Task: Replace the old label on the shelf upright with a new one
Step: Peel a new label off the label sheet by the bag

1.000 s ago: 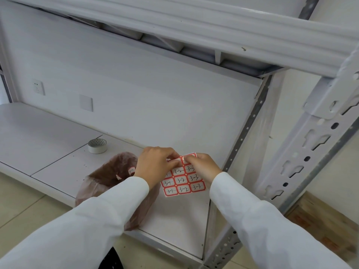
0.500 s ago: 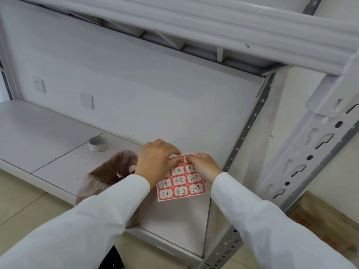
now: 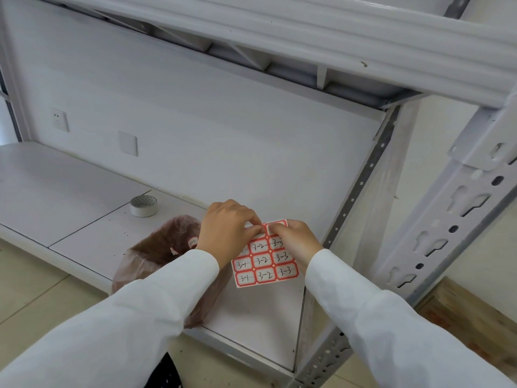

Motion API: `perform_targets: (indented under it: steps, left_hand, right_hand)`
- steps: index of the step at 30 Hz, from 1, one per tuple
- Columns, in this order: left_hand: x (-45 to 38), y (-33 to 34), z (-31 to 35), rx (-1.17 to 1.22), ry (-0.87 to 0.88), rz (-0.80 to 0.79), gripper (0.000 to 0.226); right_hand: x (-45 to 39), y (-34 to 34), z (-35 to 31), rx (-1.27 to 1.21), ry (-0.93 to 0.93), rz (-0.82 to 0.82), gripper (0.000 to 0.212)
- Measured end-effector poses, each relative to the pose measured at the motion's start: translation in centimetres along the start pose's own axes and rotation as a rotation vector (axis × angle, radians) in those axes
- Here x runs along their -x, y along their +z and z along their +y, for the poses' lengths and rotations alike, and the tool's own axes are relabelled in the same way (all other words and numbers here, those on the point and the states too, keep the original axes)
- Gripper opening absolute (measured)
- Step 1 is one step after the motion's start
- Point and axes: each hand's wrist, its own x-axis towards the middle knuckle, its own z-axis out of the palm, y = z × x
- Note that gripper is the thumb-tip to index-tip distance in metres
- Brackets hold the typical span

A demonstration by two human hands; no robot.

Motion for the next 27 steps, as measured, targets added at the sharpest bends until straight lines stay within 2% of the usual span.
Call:
perform_targets:
  steps: [8,11,13,16,20,22,25,27]
  left_hand:
    - [-0.1,0.2,-0.5,-0.021,0.148,0.014,0.032]
    - [-0.1,0.2,-0.8,-0.035,0.212,0.112,0.031]
    - [0.1,0.3,-1.1,-0.011,0.214,0.165,0.033]
    - [0.2,0.5,-1.7,-0.013,0.201,0.144,0.033]
    - [-0.1,0.8,-2.6,-0.034,0.173,0.088,0.019]
    - [-0.2,0.9,-2.5,-0.02,0.162,0.105,0.023]
    - [-0.4,1.2,-2.5,-0.011,0.186,0.152,0.021]
    - [-0.5,1.4,-2.4,-0.032,0.193,0.095,0.017]
  right_hand:
    - [-0.7,0.0,0.7,-0.072,0.085,0.02,0.019]
    - [-1.4,0.2,2.3,-0.135,0.19,0.068,0.016]
    - [-2.1,0.3,4.0,-0.098,0.247,0.101,0.017]
    - [-3.0,0.8,6.4,0.0,0.335,0.096,0.026]
    - [-3.8,2.2,8.6,-0.091,0.407,0.111,0.022]
    - [-4.4,3.0,9.5,-0.11,0.423,0.101,0.019]
    - [-4.7,3.6,10.2,-0.011,0.441,0.113,0.039]
    - [-4.5,3.3,9.6,0.168,0.393,0.178,0.055]
